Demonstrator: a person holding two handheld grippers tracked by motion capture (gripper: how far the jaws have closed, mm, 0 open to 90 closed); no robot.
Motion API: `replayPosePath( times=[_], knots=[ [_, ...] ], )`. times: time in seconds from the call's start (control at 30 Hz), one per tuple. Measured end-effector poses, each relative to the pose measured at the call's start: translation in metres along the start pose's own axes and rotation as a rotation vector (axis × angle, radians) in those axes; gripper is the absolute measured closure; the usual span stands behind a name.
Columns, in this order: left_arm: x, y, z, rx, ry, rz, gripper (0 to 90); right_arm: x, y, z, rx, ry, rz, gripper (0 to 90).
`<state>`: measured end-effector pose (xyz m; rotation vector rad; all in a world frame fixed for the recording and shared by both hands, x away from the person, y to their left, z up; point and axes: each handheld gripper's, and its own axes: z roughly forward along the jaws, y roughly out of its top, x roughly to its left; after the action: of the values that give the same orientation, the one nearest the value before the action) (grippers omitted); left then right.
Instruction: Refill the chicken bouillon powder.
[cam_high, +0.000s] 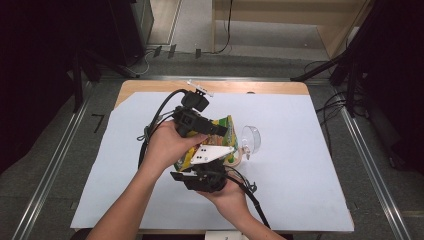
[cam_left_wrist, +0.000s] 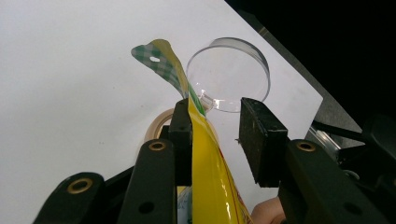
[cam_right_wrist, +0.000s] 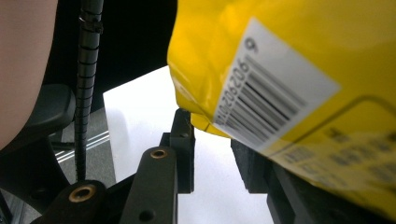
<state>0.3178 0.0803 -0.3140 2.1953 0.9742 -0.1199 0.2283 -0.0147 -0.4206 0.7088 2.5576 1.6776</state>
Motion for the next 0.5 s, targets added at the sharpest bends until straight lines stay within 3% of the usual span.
replayPosePath(
  times=[0.5],
  knots=[
    [0.0003, 0.0001, -0.0002, -0.001, -0.005, -0.001, 67.4, 0.0003, 0.0004, -0.0004, 0.0, -0.001, -0.003, 71.6]
  ],
)
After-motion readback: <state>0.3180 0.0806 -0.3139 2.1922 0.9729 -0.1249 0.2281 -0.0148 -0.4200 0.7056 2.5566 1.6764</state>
